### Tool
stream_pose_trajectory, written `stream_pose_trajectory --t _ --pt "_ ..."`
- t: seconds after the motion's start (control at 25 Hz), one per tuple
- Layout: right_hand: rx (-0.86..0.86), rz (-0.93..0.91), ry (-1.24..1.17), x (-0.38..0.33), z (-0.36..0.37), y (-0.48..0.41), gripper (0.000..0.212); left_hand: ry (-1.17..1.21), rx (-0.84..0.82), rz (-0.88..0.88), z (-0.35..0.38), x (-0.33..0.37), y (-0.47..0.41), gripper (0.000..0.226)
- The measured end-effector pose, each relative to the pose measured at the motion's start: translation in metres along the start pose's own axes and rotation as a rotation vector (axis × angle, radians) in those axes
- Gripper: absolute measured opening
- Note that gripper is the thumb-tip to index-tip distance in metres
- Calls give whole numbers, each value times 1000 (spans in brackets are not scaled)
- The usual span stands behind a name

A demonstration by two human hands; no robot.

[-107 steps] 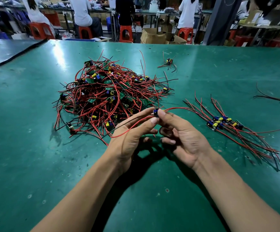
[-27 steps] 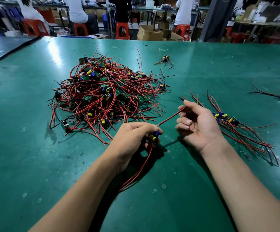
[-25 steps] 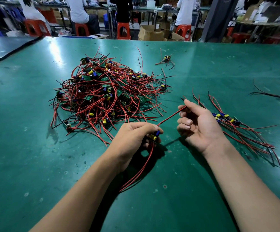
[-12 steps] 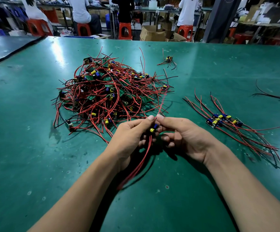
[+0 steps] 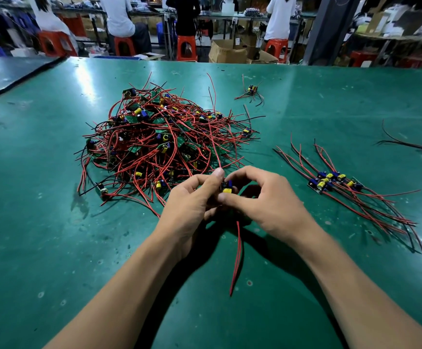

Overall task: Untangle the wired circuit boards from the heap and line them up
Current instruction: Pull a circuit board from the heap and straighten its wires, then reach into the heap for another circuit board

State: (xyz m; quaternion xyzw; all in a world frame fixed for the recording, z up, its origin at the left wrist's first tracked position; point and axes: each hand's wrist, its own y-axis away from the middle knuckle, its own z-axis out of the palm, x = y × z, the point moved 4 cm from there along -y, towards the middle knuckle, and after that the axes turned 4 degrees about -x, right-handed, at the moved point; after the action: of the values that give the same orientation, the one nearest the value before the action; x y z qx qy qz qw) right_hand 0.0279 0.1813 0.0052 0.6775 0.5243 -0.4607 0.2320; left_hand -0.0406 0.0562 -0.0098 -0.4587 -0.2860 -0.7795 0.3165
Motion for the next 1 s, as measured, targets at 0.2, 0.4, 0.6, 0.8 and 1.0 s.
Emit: stream_pose_trajectory --t 0.2,0.4,0.6,0.8,1.0 --pt "358 -147 177 2 -17 -2 18 -58 -42 6 5 -1 2 20" --pt "468 391 388 45 -63 -4 18 -91 -21 7 5 -1 4 15" --pt "470 371 738 39 -56 0 39 -127 -21 22 5 -2 5 14" --pt "245 157 498 37 -26 -9 27 -409 17 207 7 -3 10 14" --pt "318 294 658 50 -41 -7 28 -615 185 456 2 11 15 11"
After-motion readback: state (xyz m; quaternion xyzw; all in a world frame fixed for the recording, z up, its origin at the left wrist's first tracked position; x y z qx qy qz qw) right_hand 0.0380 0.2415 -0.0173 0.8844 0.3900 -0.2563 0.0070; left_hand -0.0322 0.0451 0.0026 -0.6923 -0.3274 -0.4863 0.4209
